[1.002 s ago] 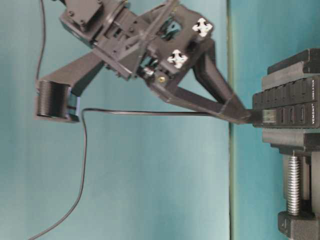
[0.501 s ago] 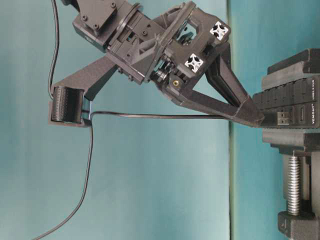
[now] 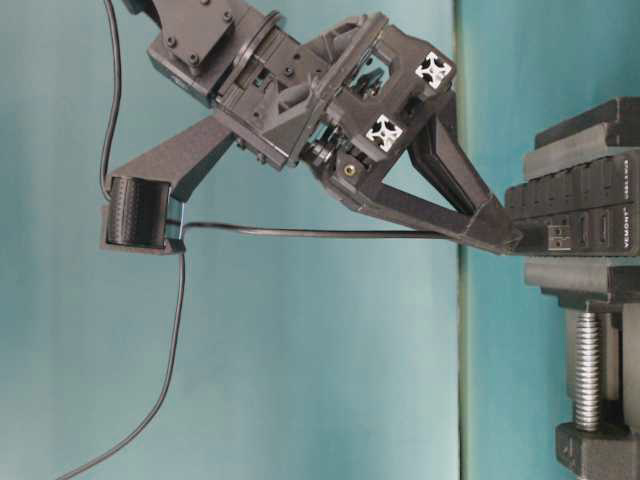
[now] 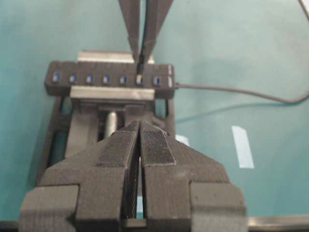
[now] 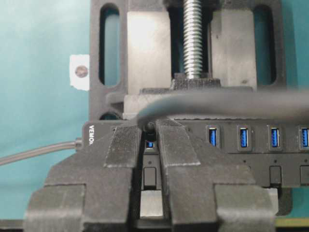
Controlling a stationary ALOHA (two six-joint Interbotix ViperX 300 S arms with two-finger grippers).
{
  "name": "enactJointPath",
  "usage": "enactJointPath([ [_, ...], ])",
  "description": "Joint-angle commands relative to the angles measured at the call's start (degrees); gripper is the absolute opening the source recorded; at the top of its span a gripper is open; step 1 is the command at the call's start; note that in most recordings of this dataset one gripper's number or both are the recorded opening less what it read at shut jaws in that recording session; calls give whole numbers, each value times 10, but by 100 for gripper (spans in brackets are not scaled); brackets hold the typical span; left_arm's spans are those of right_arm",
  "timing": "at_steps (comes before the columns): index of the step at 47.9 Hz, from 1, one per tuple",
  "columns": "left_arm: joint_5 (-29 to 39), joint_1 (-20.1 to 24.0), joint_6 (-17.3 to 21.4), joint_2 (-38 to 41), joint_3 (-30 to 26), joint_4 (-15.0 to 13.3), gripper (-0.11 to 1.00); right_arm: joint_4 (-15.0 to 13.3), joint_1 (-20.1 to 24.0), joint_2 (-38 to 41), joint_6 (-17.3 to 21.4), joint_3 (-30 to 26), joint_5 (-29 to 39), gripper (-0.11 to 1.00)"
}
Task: Insert the USB into the second port from the front of the fixed hub.
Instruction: 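Lower the plug with the right gripper into the second port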
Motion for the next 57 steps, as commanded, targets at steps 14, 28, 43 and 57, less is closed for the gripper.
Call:
enactJointPath([
  [14,-5,1,0,2,-6,0,0,1,1,-10,6,-8,3,7],
  [28,-5,0,0,2,-6,1,0,1,1,-8,7,-7,6,7],
  [43,-4,1,0,2,-6,1,0,9,2,-7,7,-4,6,7],
  [57,-5,0,0,2,-5,1,0,13,3,-6,7,1,4,7],
])
